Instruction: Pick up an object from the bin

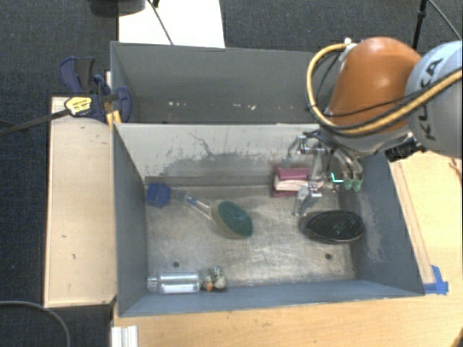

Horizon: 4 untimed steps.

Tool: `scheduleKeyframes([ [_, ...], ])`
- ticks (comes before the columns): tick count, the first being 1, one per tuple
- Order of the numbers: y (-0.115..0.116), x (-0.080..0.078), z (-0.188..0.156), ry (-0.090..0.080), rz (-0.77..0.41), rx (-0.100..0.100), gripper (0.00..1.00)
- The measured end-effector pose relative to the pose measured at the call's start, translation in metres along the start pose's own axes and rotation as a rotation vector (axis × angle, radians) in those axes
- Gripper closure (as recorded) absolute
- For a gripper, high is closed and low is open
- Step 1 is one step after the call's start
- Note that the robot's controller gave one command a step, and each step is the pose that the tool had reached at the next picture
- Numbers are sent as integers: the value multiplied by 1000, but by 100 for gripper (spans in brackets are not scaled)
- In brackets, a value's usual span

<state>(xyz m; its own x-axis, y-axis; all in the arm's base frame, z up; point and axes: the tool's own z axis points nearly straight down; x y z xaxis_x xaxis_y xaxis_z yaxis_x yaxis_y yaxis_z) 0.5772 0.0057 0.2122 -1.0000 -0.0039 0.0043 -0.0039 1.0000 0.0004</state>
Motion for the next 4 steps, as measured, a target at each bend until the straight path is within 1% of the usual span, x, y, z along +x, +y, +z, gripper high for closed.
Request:
scheduleKeyframes([
  [1,44,4,105,1,-67,-1,0],
  [2,113,14,139,-12,-235,-1,0],
  [3,113,12,138,-18,-231,-2,100],
  [4,107,38,-11,-14,-232,0,100],
])
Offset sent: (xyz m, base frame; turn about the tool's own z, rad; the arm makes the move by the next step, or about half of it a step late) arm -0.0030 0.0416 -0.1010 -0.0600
